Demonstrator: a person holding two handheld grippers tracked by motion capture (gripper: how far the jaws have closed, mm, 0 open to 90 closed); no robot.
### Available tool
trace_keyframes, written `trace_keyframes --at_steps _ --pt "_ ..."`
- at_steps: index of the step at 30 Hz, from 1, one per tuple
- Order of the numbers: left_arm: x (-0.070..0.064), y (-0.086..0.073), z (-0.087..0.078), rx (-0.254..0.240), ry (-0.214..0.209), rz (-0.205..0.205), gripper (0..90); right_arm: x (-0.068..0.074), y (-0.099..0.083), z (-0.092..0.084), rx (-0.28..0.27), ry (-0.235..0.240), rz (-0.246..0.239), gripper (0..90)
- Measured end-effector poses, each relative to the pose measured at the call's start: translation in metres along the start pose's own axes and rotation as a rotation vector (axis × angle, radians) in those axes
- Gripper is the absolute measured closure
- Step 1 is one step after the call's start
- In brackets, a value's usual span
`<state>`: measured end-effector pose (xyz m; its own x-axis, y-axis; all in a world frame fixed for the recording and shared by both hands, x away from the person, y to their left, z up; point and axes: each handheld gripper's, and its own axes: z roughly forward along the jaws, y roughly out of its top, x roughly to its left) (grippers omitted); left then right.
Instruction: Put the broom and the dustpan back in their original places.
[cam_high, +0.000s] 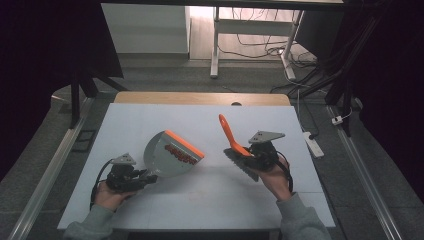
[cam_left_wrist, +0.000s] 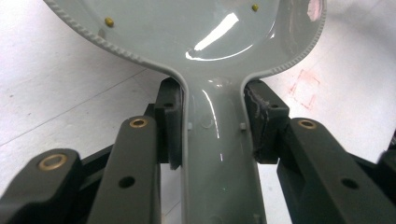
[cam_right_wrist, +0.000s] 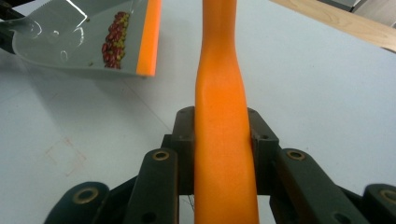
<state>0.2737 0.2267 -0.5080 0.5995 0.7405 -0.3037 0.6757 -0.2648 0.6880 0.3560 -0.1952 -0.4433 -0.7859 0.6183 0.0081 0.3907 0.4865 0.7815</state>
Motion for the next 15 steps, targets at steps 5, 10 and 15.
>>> trace_keyframes --at_steps 5,10,15 --pt "-0.001 -0.002 -0.003 -0.017 0.023 -0.024 61.8 -0.001 -0.007 -0.005 0.003 -0.002 0.016 70.3" --pt "0.0 -0.003 -0.005 -0.043 0.042 -0.053 61.8 -0.003 -0.015 -0.008 0.006 0.011 0.037 70.3" --pt "0.001 -0.002 -0.004 -0.046 0.068 -0.068 61.7 -0.008 -0.02 -0.01 -0.001 0.03 0.051 70.3"
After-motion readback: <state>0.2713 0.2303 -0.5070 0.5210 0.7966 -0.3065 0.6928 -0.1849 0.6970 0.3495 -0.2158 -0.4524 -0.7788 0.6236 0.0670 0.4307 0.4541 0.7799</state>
